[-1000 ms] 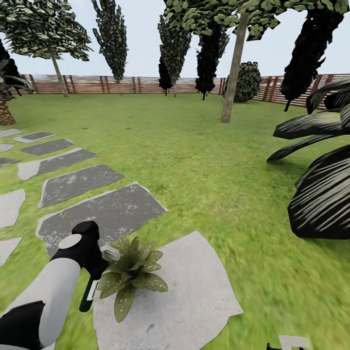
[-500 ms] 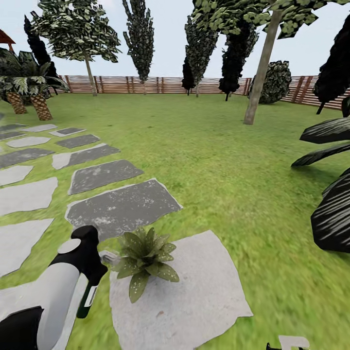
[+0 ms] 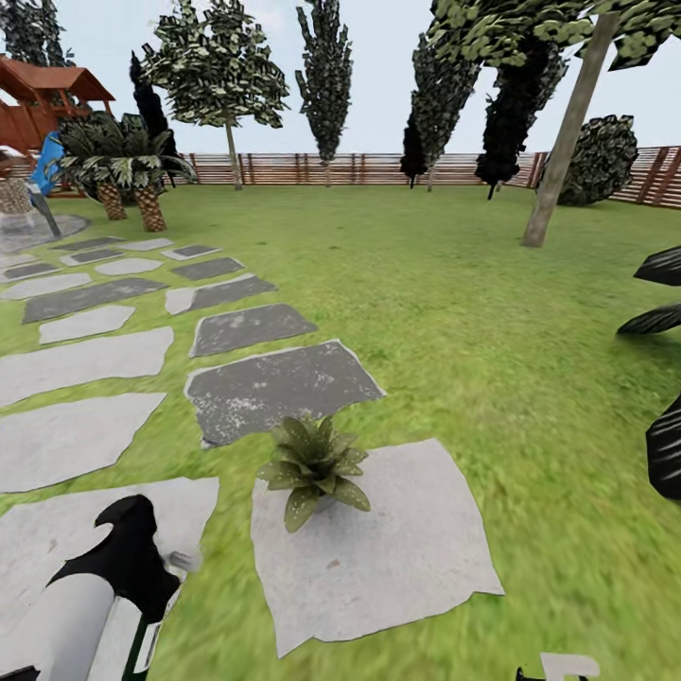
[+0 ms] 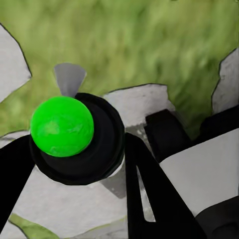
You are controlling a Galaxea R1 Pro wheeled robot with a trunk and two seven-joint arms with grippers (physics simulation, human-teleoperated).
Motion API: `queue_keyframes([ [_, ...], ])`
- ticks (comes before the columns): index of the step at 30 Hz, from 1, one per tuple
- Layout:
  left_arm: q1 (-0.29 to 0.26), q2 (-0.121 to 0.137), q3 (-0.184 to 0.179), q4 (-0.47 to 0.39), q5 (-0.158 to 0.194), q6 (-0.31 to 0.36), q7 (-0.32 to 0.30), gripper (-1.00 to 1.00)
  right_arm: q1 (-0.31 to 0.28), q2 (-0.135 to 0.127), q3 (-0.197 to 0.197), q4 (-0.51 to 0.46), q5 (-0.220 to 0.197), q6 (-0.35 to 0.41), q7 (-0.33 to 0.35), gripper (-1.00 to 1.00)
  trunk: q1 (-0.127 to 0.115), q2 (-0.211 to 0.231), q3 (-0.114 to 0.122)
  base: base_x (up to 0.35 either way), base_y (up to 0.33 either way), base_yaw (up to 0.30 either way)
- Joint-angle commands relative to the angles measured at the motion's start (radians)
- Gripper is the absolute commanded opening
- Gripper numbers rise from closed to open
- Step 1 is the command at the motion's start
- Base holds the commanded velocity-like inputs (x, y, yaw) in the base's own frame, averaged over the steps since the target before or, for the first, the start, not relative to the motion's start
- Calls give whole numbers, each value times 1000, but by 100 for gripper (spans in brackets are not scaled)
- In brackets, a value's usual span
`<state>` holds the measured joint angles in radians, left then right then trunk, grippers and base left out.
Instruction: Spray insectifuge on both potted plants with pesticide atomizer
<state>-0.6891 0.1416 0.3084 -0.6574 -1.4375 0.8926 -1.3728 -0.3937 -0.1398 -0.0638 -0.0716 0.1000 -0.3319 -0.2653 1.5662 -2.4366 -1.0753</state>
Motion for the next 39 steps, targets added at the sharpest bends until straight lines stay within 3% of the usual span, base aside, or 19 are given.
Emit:
queue_keyframes([
  [1,11,3,27,1,59,-37,47,-100,-1,0,-6,1,11,-3,-2,100,-1,0,-1,-184,0,277],
  [3,41,5,65,4,162,-128,139,-100,-1,0,-6,1,12,-3,-1,100,-1,0,-1,-127,0,277],
  [4,70,5,96,6,241,-208,218,-100,-1,0,-5,1,11,-3,0,100,-1,0,-1,-52,0,277],
  [5,109,4,131,12,343,-323,328,-100,-1,0,-5,1,11,-3,2,100,-1,0,-1,-21,0,276],
  [7,148,1,149,14,425,-440,414,-100,-1,1,-4,-1,11,-3,3,100,-1,0,-1,-10,0,264],
  [9,206,-4,159,16,515,-621,492,-100,-1,3,3,-3,15,-3,4,100,-1,0,-1,-3,0,184],
  [11,232,-6,161,28,562,-755,519,-100,-1,7,35,-6,43,-3,7,100,-1,0,-1,-1,0,66],
  [12,239,-6,162,50,574,-808,527,-100,-1,13,61,-9,65,-3,19,100,-1,0,-1,0,0,23],
  [14,242,-6,164,90,582,-847,531,-100,-1,22,94,-26,93,-3,65,100,-1,0,-1,0,0,12],
  [18,240,1,154,170,582,-877,525,-100,-2,27,128,-174,144,2,291,100,-1,0,-1,0,0,3],
  [21,233,-3,140,185,574,-910,472,-100,-2,28,133,-276,194,3,447,100,-1,0,-1,0,0,0],
  [23,230,-2,106,187,569,-917,412,-100,-2,28,134,-318,249,3,520,100,-1,0,-1,0,0,0],
  [25,228,-3,31,187,565,-920,339,-100,-2,28,133,-381,343,4,639,100,-1,0,-1,0,0,0],
  [28,226,-11,-50,186,565,-921,313,-100,-2,29,133,-438,387,4,770,100,-1,0,-1,0,0,0],
  [29,232,-17,-55,181,571,-926,319,-100,-4,35,128,-432,392,5,762,100,-1,0,-1,0,0,0],
  [32,233,0,-57,164,565,-917,310,-100,-4,52,128,-428,391,5,760,100,-1,0,-1,0,0,0],
  [39,199,9,-42,124,557,-911,281,-100,-4,56,131,-428,378,5,767,100,-1,0,-1,0,0,0],
])
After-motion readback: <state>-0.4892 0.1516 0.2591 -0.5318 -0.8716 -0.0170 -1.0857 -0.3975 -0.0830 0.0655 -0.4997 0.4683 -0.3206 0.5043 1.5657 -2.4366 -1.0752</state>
